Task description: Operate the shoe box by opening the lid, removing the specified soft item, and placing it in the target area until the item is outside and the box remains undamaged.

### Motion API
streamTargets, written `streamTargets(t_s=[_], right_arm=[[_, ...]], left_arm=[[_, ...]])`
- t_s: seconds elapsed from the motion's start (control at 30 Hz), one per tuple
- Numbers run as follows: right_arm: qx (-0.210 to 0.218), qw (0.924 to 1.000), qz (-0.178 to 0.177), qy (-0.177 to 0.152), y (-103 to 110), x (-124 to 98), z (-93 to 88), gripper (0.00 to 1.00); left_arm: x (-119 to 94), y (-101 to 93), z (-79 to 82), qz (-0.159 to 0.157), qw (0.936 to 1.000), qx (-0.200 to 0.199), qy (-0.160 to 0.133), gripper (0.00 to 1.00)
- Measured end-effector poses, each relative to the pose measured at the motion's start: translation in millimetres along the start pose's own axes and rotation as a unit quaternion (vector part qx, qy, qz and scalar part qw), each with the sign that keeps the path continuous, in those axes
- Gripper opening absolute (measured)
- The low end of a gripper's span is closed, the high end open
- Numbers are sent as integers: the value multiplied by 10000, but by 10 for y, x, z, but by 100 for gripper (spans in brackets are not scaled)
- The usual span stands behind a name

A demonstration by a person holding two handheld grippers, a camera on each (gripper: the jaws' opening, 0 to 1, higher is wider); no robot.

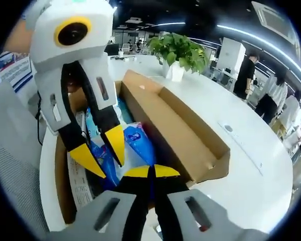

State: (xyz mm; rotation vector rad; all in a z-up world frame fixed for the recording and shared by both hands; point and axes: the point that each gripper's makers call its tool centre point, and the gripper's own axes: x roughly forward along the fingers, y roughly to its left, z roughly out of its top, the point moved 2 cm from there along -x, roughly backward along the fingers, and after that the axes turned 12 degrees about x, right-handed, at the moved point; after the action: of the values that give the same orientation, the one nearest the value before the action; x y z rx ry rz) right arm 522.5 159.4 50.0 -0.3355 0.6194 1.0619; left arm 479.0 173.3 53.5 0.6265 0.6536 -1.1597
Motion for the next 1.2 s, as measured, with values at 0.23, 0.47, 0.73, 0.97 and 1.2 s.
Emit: streamTargets(t_s=[0.23, 0.47, 0.73, 0.97, 1.2], right_arm=[[33, 10000, -11, -20, 2, 6, -3, 0], [55, 10000, -20, -66, -13, -7, 19, 0], [-36, 9998, -48, -171, -6, -47, 89, 0], [-128, 9995, -25, -291, 28, -84, 222, 0], [-157, 9986, 12, -504, 89, -161, 424, 0]], left_arm=[[119, -63, -52, -255, 9994, 33, 216, 22], [123, -46, -95, -262, 9988, 203, 365, 8], [70, -86, -89, -250, 9991, 57, 331, 0], [-49, -95, -50, -128, 9996, 68, 252, 0], [-260, -103, 51, 67, 9998, 61, 148, 0]])
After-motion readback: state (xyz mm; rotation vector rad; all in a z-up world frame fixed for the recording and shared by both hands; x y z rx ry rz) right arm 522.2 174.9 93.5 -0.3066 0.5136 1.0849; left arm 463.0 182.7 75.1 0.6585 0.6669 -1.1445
